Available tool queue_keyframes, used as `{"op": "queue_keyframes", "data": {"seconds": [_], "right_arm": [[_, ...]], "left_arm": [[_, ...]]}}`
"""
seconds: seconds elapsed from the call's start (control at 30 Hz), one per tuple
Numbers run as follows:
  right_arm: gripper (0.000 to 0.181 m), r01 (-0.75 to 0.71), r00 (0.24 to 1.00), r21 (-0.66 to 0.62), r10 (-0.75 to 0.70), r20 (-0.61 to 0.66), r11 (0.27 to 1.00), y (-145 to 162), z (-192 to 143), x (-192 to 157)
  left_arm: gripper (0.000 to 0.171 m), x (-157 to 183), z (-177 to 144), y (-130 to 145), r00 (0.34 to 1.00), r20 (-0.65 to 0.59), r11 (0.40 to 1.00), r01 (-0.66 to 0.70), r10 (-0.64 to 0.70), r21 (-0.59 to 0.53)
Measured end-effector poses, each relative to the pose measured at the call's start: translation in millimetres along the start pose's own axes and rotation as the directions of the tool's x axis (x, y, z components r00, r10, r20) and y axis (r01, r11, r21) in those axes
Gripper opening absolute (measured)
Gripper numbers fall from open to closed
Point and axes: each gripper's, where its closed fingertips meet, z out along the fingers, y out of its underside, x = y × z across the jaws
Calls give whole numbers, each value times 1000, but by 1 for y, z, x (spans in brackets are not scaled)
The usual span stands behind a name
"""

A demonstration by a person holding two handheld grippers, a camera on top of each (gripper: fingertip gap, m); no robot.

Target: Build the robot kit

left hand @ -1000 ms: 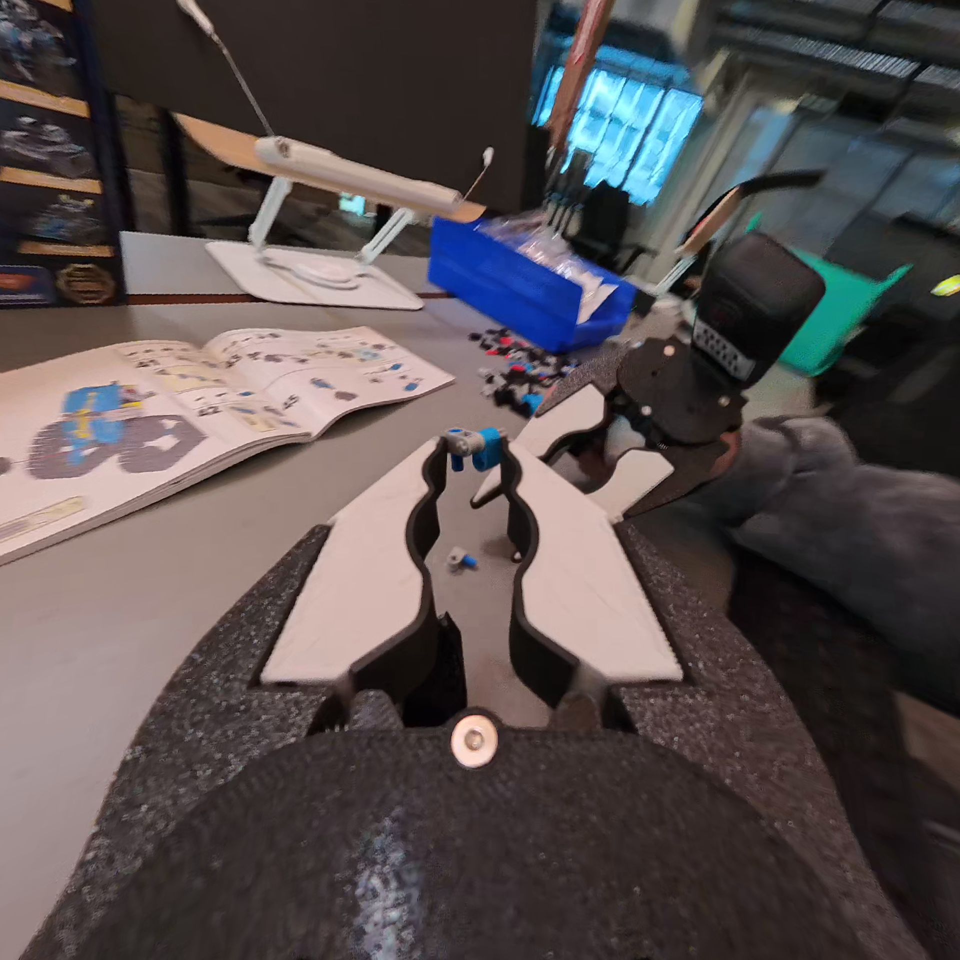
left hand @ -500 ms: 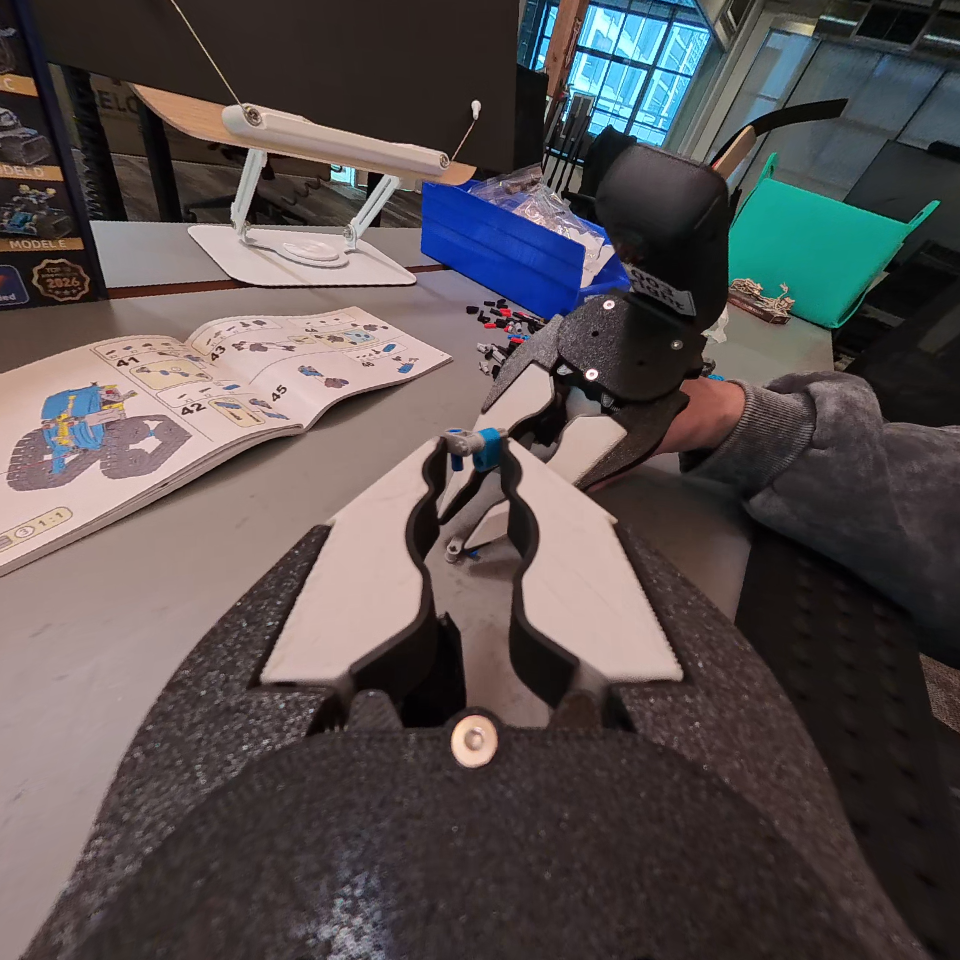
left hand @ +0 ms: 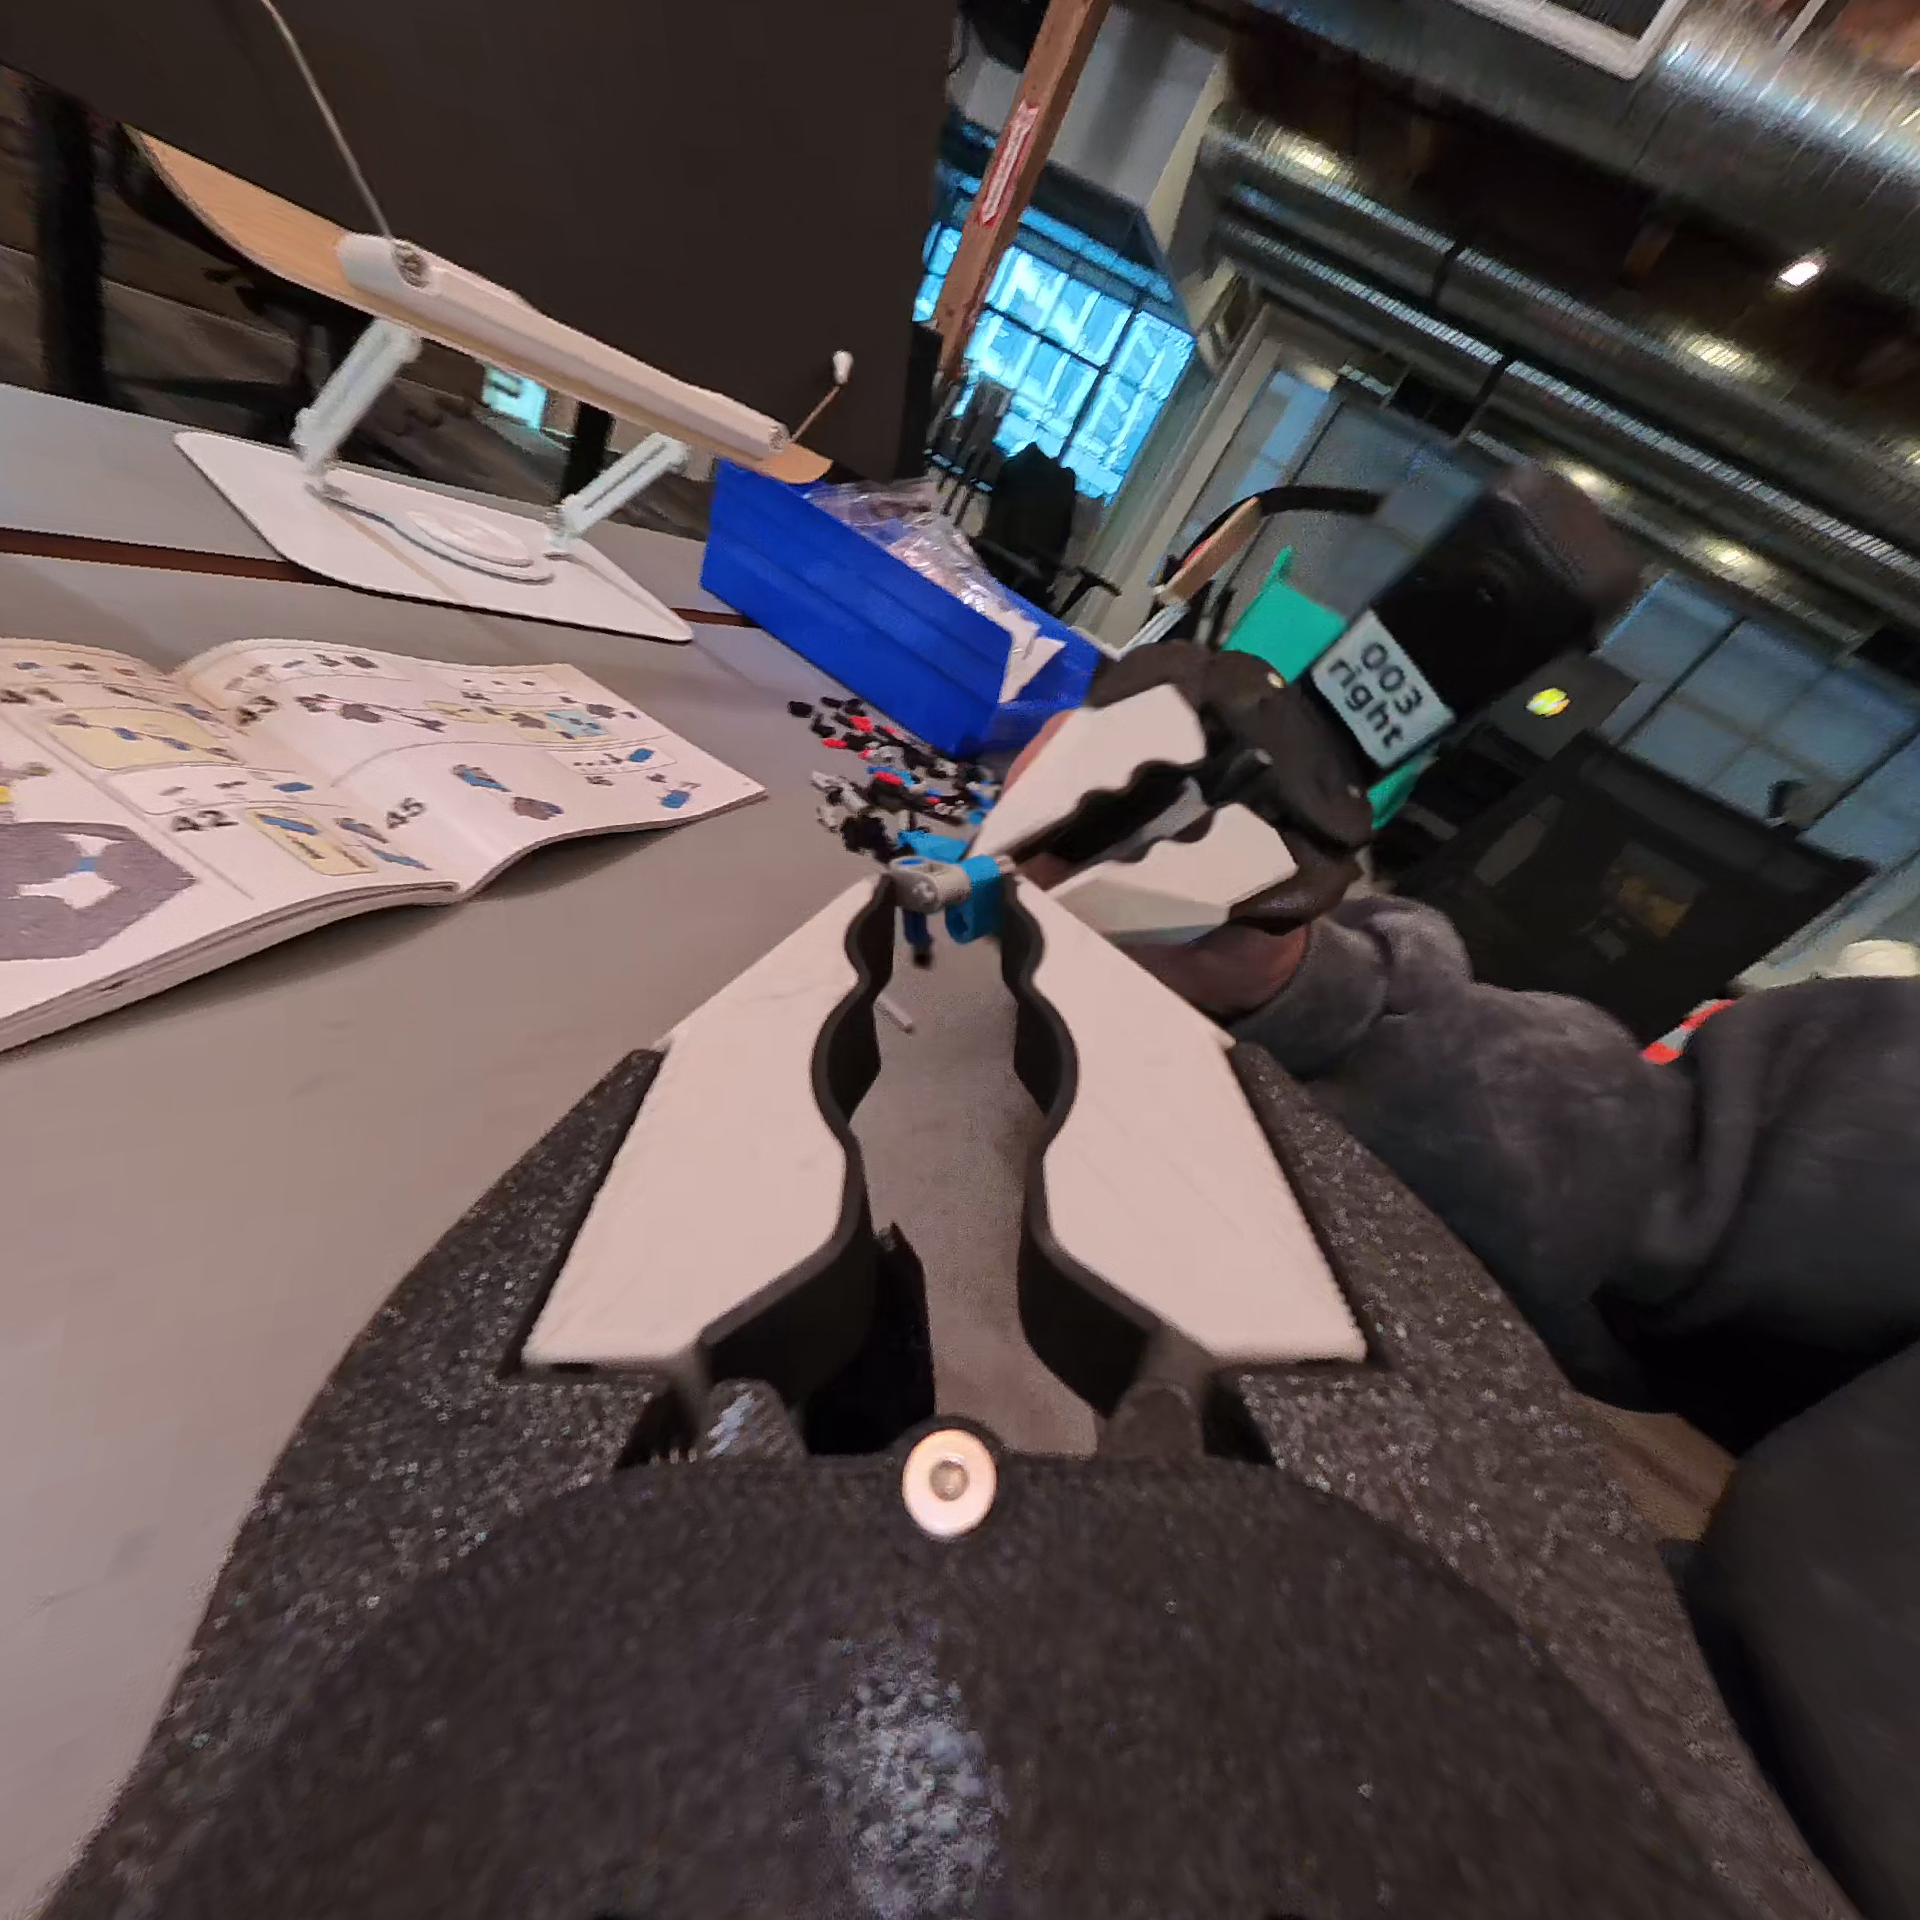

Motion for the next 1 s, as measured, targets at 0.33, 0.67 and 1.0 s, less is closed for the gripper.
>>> {"op": "queue_keyframes", "data": {"seconds": [0.33, 0.67, 1.0], "right_arm": [[8, 377, 921, 42, -370, -125, 925, -19, -16, -9], [8, 363, 930, 68, -358, -78, 929, -21, -24, -16], [8, 353, 935, 63, -350, -51, 933, -18, -22, -21]], "left_arm": [[19, 21, 5, 11, 984, -157, 995, 71, -81, -64], [19, 24, 6, 17, 980, -178, 992, 75, -92, -100], [19, 24, 5, 15, 962, -215, 984, 148, -168, -102]]}}
